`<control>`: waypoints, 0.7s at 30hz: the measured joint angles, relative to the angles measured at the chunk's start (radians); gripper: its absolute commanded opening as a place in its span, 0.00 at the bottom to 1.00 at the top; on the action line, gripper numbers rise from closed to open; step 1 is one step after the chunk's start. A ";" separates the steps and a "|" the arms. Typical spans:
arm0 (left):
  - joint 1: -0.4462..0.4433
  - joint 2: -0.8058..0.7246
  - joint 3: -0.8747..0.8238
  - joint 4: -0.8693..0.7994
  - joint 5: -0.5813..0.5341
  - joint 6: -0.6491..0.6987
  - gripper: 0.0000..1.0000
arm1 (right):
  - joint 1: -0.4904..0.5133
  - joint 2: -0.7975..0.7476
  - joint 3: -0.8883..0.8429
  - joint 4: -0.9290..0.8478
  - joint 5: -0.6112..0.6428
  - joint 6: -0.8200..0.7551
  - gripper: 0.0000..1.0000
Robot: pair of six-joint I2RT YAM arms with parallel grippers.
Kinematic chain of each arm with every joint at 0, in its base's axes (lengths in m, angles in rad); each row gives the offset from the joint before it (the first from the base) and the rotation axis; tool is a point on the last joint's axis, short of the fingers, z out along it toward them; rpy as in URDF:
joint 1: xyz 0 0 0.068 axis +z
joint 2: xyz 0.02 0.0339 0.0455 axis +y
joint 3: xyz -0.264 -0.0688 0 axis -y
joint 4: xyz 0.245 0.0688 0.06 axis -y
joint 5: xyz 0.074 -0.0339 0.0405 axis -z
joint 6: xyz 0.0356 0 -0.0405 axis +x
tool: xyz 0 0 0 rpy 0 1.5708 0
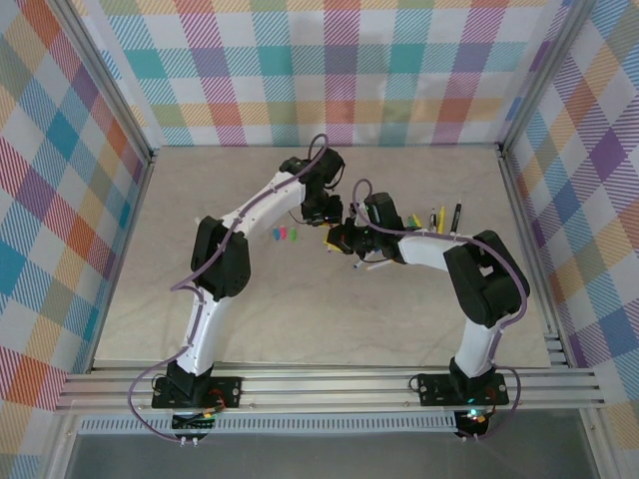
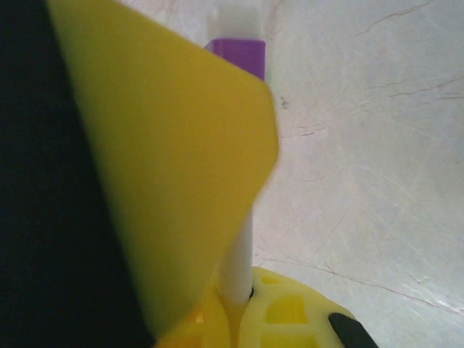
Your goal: Open the pen caps
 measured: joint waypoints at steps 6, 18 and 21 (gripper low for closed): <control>0.000 -0.033 -0.054 0.028 -0.002 -0.019 0.38 | 0.002 0.000 -0.007 0.019 -0.033 -0.011 0.00; 0.004 -0.035 -0.069 0.055 0.002 -0.035 0.00 | 0.012 -0.044 -0.030 0.017 -0.026 -0.020 0.00; -0.002 -0.034 -0.069 0.050 0.032 -0.042 0.00 | 0.015 -0.089 -0.068 -0.001 -0.005 -0.035 0.00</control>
